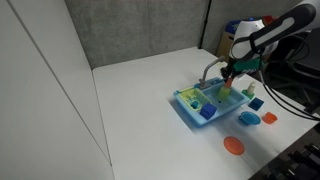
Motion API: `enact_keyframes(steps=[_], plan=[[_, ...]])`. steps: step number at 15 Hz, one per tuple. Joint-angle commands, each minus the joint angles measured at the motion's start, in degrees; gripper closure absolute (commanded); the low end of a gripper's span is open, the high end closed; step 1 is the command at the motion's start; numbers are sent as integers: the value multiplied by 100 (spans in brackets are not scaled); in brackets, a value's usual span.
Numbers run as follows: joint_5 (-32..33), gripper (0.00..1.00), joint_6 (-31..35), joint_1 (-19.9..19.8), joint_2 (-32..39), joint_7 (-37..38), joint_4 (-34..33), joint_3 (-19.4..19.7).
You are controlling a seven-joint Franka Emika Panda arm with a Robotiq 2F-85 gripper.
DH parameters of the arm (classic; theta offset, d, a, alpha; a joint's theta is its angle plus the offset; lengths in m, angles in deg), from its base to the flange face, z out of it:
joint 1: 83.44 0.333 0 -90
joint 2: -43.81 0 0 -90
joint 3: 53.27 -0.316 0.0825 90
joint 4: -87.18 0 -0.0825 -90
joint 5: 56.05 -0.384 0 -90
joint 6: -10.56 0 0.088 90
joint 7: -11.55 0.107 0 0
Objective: Put the orange object on top of the light green block
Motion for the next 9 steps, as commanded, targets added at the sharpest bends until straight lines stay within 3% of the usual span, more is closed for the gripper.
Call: enact_keyframes(steps=[1, 7, 8, 9], plan=[[36, 86, 59, 64, 270, 80, -281, 71], [0, 86, 128, 42, 440, 66, -361, 104], [-6, 77, 120, 39, 451, 64, -365, 105], [-9, 86, 128, 41, 455, 61, -359, 105]])
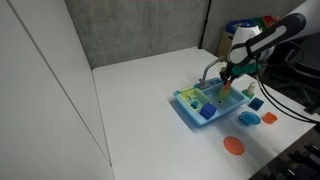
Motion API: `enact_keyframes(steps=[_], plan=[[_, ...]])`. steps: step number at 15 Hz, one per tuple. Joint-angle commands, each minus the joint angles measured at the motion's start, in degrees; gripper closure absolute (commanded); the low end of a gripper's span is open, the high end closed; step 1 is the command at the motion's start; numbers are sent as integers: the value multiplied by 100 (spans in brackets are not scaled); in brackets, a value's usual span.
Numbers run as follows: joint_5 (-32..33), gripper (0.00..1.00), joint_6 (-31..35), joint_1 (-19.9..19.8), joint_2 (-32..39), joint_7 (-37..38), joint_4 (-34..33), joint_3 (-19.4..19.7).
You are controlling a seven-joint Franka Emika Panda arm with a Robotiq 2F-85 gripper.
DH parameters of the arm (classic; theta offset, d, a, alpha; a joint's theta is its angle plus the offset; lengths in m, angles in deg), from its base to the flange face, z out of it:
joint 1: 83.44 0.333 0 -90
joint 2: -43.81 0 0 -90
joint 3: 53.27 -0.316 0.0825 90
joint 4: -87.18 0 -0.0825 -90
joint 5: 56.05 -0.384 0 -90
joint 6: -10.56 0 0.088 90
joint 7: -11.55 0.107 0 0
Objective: Put the orange object on top of the light green block
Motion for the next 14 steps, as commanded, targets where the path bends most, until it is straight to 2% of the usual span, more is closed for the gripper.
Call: enact_keyframes(steps=[1, 2, 3, 4, 5, 6, 9, 11, 14], plan=[[-15, 86, -7, 28, 100, 61, -154, 40], [-19, 86, -5, 31, 99, 61, -145, 35], [-25, 82, -8, 29, 93, 56, -135, 28], [-28, 73, -11, 29, 87, 53, -129, 25], [-41, 36, -25, 19, 63, 42, -113, 13], [-70, 34, -40, -3, 19, 17, -86, -9], [-82, 12, -69, -14, -209, -10, 70, -5], [-116, 0, -168, -62, -465, -94, 188, -43], [-114, 0, -490, -118, -875, -247, 327, -88]])
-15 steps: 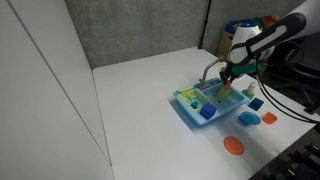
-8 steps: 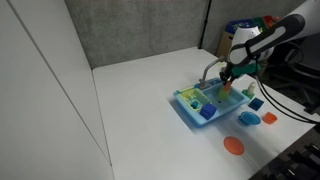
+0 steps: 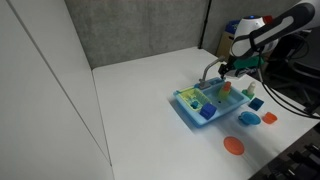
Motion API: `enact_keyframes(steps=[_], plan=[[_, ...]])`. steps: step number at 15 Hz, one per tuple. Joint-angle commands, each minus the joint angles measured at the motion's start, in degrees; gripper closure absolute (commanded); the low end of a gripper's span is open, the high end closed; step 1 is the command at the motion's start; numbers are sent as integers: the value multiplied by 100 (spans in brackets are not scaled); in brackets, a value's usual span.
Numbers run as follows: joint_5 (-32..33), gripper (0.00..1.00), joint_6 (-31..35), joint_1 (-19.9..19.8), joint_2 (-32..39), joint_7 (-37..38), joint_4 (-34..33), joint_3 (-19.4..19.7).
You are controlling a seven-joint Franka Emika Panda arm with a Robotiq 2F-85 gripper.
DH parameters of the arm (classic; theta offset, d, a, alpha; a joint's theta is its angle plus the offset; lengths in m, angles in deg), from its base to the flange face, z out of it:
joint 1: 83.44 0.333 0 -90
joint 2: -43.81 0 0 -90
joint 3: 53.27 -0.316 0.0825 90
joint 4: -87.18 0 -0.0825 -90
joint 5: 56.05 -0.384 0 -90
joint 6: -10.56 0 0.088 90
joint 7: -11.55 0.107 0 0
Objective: Put the orange object on top of the light green block
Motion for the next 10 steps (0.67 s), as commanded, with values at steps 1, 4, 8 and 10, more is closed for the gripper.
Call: enact_keyframes(steps=[1, 4, 8, 10], plan=[[-93, 0, -475, -112, -690, -294, 358, -106], [-111, 0, -1089, -184, -1217, -584, 616, -191], [-95, 0, -1880, -251, -1869, -915, 907, -232], [-85, 0, -2264, -276, -2254, -1112, 1081, -247]])
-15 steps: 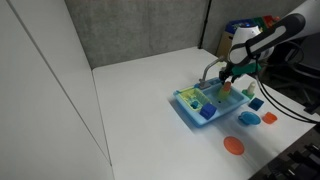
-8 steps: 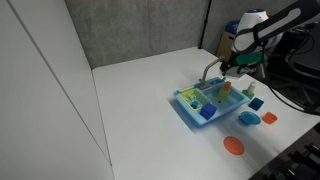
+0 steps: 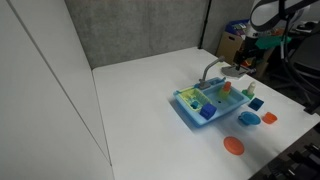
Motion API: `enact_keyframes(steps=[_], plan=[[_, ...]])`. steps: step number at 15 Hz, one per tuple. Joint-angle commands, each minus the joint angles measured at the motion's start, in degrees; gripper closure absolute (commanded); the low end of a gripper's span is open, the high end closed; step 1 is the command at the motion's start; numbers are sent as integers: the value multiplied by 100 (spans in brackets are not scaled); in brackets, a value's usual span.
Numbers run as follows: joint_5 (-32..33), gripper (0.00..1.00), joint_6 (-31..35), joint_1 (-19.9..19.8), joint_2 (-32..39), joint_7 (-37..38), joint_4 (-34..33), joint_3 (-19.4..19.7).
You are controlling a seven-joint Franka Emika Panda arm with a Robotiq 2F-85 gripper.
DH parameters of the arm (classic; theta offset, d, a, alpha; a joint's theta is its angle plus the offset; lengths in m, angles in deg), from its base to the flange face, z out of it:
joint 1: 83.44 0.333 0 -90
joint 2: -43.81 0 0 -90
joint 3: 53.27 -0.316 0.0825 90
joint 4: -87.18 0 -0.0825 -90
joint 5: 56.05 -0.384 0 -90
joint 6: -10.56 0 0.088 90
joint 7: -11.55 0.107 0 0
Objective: Put the orange object on top of the light green block
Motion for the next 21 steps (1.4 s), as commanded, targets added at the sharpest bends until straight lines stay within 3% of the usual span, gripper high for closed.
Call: enact_keyframes(steps=[1, 6, 13, 19, 21], plan=[[-59, 0, -673, -126, -856, -448, 490, -103], [-13, 0, -1634, -55, -1863, -489, 760, -109], [-76, 0, -2798, 48, -3025, -512, 635, -283], [-108, 0, -3175, 169, -3804, -475, 619, -472], [-35, 0, -3131, 159, -3688, -413, 549, -481]])
